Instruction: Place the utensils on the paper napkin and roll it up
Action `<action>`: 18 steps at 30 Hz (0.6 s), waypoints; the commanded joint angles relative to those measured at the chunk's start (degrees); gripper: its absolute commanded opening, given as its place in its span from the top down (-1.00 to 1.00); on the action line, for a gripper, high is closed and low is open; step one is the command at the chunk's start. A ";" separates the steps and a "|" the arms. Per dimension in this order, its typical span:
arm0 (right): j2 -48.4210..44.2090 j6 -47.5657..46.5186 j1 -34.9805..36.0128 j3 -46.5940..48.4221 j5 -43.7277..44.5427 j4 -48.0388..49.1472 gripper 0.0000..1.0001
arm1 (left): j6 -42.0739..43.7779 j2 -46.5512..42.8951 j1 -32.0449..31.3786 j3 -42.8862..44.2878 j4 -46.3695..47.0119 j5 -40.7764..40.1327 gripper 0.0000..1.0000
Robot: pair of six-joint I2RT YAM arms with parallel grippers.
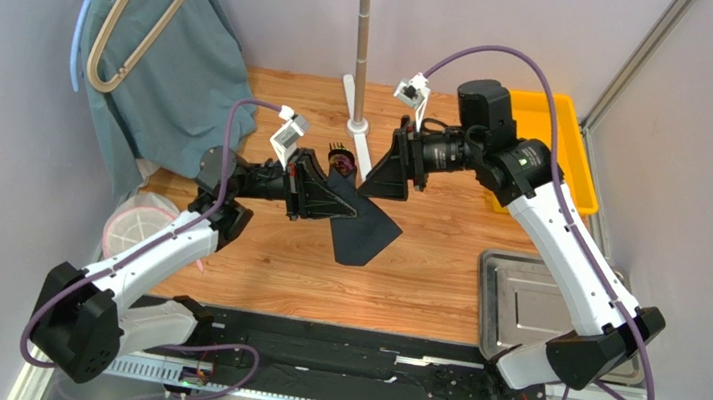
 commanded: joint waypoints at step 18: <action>-13.08 -10.14 -3.22 -10.04 10.65 -4.94 -0.37 | -0.32 -4.81 4.43 5.48 -4.22 -3.18 1.00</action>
